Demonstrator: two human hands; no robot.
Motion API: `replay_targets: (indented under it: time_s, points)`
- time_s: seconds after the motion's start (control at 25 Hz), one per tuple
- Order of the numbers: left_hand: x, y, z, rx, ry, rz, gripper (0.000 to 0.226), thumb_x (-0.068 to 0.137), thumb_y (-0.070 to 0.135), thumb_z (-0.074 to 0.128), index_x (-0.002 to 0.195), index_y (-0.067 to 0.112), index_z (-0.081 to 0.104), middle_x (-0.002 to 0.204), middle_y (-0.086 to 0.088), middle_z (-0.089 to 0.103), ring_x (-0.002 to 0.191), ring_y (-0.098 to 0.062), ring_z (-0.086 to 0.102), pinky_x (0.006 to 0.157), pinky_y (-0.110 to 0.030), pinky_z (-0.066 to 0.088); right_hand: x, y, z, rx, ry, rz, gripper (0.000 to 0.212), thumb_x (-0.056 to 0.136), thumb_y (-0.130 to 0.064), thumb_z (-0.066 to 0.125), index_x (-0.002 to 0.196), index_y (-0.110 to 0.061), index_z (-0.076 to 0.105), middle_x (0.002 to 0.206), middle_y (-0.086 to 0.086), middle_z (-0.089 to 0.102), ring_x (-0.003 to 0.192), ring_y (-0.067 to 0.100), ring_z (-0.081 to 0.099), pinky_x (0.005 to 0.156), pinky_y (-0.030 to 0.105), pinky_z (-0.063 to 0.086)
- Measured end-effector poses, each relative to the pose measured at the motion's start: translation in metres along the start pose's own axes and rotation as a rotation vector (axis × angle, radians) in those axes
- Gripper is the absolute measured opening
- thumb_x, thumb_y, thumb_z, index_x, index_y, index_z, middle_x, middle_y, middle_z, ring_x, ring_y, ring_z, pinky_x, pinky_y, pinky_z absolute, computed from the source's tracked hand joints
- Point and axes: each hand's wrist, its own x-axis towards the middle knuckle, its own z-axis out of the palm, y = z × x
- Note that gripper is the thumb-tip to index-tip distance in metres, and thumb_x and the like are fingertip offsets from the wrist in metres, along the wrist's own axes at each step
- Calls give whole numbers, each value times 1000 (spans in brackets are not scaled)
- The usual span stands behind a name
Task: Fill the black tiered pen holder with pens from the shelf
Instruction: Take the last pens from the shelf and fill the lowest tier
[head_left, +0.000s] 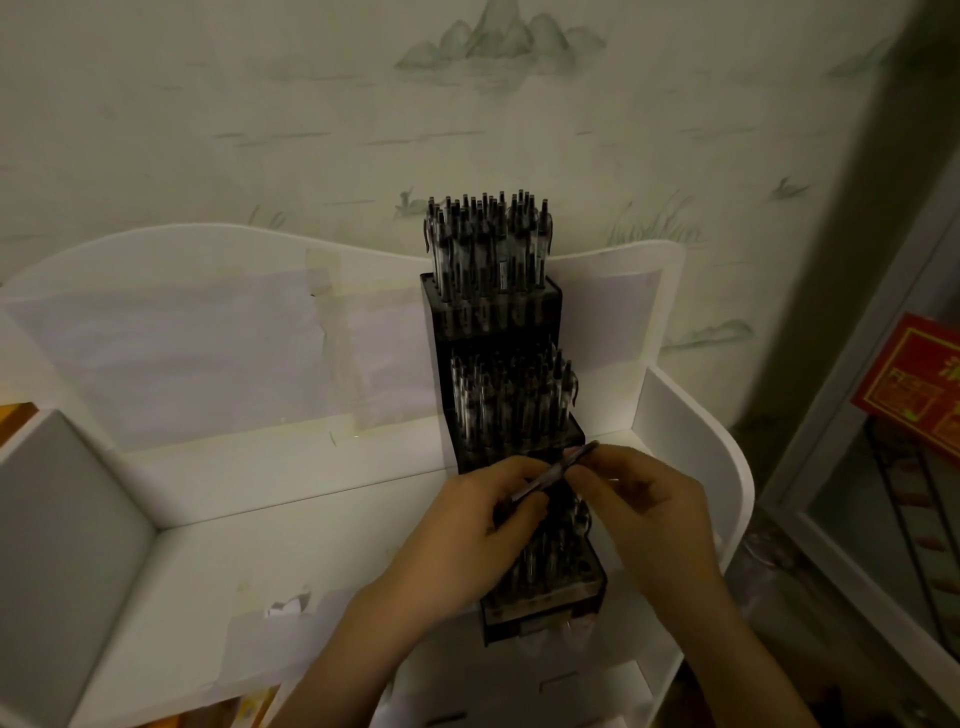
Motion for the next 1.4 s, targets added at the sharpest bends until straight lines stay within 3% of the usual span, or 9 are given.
replay_targets:
  time_s: [0.12,0.2,0.32,0.52,0.68,0.8,1.04,1.24,1.4]
  points:
    - [1,-1,-4,32,62,-20,30,98,27,55,124,40,59,99,29,67,93,11,62,76,-4,44,6,-4,-16,80,93,36,26,85,-5,70,88,-30,75,81,-10,76,77,5,72,69,9,52]
    - [1,-1,-7,50,100,-19,36,97,29,55,132,39,55,119,28,62,111,15,54,90,-3,41,11,-6,-27,-12,93,-2,22,85,-8,71,92,-29,75,83,-13,75,80,4,71,75,12,53]
    - [2,0,-10,96,149,3,42,96,31,57,136,39,51,129,26,55,118,17,46,91,2,35,10,-7,-32,-253,25,-87,25,85,-14,71,93,-37,72,84,-26,71,82,-4,67,79,5,47]
    - [4,4,-4,135,169,5,43,96,33,57,137,41,50,130,25,55,115,15,48,85,-1,39,0,18,-30,-447,-52,-136,29,85,-8,71,96,-35,69,84,-39,58,88,-19,57,75,-6,36]
    - [6,4,1,155,181,0,43,96,33,57,136,43,49,129,26,54,115,16,47,87,-1,40,-5,46,-30,-486,-90,-135,21,83,-6,73,100,-18,75,88,-24,65,88,-19,57,77,-5,38]
    - [7,4,5,186,191,-6,43,95,33,57,136,43,49,128,28,53,112,20,45,79,1,39,-6,56,-30,-456,-105,-115,21,84,-6,73,103,-17,75,91,-22,67,88,-17,58,78,-3,40]
    - [7,6,11,196,221,-28,42,95,33,57,136,43,50,129,26,53,115,18,45,86,-1,40,-1,59,-26,-416,-127,-148,19,83,-4,73,101,-11,75,89,-14,67,86,-22,55,79,-3,39]
    - [6,10,13,191,258,-50,42,94,31,59,134,44,51,118,35,52,111,19,48,82,1,38,0,59,-26,-395,-161,-170,19,83,-3,74,100,-8,76,92,-2,73,92,-3,58,80,-3,41]
    - [5,13,16,206,281,-76,42,94,30,60,133,43,53,116,31,54,108,11,54,87,-2,41,0,61,-28,-405,-203,-186,16,84,-4,73,99,-10,76,91,-2,73,82,-2,61,79,-2,40]
